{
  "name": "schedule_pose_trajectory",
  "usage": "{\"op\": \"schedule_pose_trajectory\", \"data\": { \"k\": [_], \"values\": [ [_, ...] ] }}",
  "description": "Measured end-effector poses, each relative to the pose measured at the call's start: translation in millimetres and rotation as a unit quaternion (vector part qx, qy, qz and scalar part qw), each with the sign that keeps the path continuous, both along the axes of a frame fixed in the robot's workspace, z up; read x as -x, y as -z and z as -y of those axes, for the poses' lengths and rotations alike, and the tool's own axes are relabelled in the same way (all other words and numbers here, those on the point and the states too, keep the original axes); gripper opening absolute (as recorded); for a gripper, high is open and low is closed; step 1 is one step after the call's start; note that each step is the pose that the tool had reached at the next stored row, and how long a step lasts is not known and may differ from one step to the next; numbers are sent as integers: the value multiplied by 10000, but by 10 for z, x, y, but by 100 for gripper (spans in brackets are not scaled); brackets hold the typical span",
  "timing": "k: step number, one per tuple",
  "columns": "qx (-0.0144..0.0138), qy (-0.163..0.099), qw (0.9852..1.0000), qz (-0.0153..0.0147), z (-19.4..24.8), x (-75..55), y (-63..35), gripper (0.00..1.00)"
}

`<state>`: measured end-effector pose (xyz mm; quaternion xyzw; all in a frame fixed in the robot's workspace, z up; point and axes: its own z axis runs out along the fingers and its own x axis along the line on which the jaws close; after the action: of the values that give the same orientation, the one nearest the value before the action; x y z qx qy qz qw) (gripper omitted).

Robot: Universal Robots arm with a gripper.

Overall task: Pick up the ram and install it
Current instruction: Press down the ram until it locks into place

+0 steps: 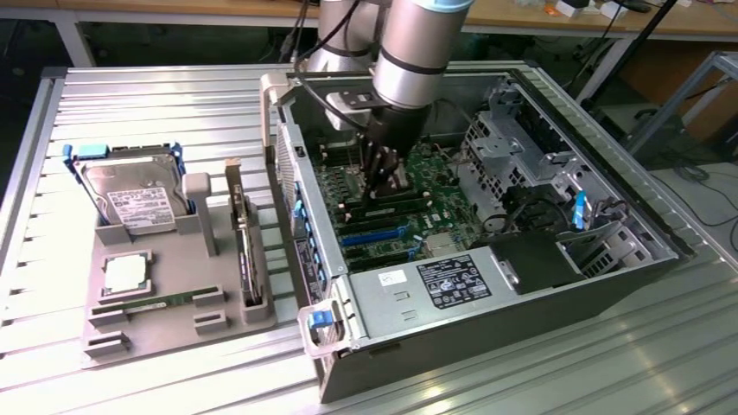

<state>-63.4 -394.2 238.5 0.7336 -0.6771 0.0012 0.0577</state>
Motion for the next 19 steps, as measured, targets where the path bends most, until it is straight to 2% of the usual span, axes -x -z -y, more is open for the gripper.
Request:
{"op": "schedule_pose_trajectory", "data": {
  "k": [2,4,6,8,10,11,12,13,14,16,17,19],
  "values": [
    [1,0,10000,-1,1,-158,-2,10],
    [-1,-1,10000,-2,2,-256,-2,10],
    [-13,-1,10000,-1,7,-405,-3,10],
    [-29,0,10000,12,7,-603,-2,10],
    [-29,-1,10000,26,8,-752,-3,10],
    [-30,0,10000,39,8,-870,-3,10],
    [-31,0,10000,44,8,-920,-28,10],
    [-24,7,10000,44,4,-925,-73,10],
    [5,31,10000,44,-5,-927,-160,10],
    [37,62,10000,45,-16,-928,-261,10],
    [69,93,9999,52,-30,-928,-362,10],
    [113,155,9998,58,-49,-928,-527,10]
  ]
}}
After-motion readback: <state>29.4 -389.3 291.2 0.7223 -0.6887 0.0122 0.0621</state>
